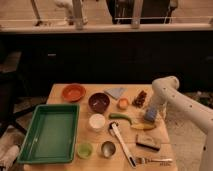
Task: Place sponge in red bowl
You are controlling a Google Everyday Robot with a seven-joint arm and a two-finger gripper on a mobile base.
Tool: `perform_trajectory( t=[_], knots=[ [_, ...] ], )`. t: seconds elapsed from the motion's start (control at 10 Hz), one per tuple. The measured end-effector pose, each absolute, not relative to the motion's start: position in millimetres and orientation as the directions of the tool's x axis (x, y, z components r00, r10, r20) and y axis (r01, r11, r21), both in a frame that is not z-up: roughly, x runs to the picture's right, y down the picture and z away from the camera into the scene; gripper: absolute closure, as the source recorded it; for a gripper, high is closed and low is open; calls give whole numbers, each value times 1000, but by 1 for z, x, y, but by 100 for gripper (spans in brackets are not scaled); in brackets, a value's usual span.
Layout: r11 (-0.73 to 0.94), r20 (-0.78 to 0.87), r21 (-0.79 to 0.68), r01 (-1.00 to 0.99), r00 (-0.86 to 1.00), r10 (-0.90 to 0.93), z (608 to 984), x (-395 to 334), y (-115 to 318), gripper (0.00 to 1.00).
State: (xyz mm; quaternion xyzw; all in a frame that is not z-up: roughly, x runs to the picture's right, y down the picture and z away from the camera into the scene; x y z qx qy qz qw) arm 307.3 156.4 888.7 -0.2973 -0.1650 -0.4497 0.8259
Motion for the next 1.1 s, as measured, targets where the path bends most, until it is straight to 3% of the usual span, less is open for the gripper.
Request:
perform_trajectory(
  t=[0.7, 0.9, 1.1],
  knots=[
    [413, 558, -345, 843, 538, -632, 897, 310, 158, 20],
    [415, 559, -340, 844, 536, -633, 900, 306, 157, 31],
    [422, 555, -338, 841, 540, -633, 900, 307, 157, 54]
  ],
)
